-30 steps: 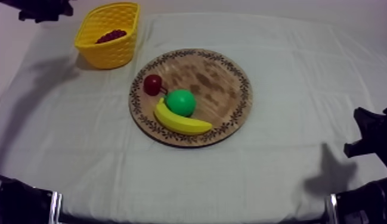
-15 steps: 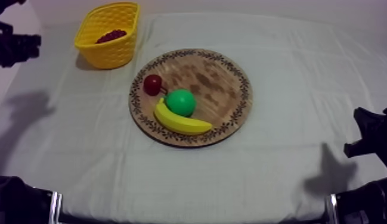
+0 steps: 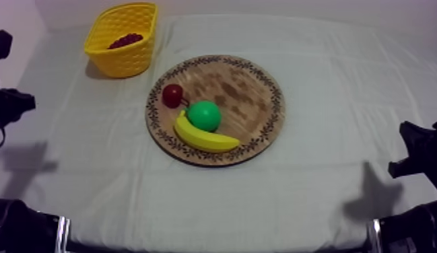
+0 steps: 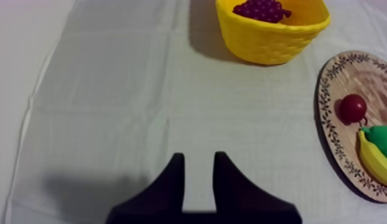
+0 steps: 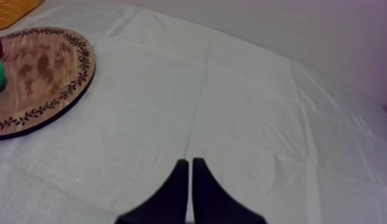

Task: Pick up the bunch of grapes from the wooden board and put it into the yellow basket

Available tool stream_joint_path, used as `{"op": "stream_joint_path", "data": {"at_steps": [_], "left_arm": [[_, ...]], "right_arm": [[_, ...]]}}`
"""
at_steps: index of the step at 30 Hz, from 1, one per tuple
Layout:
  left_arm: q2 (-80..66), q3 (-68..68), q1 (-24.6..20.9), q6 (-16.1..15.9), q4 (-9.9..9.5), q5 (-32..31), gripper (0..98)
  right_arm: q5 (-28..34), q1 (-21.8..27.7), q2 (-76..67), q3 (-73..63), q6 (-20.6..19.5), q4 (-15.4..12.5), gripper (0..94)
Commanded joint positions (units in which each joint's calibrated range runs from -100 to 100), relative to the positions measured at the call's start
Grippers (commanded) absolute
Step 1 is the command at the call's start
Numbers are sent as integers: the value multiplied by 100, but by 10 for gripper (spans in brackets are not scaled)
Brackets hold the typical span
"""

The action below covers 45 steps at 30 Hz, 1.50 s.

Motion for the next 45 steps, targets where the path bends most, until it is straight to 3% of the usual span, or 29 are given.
{"op": "stream_joint_path", "data": {"at_steps": [1,6,14,20,35,45], "left_arm": [[-852,373,51,-7,-47,-22,120],[-1774,821,134,56,-221,-49,21],[-2916,1462,134,399,-526,-115,1],[-3765,1684,192,579,-635,-3,0],[-4408,2294,271,372,-440,-78,0],[-4412,2420,293,374,-455,-276,0]], "right_arm": [[-1,0,0,-1,1,-2,5],[-1,0,0,-1,1,-2,5],[-1,0,0,-1,1,-2,5],[-1,0,0,-1,1,-2,5],[-1,0,0,-1,-1,-2,5],[-1,0,0,-1,-2,-2,5]]}}
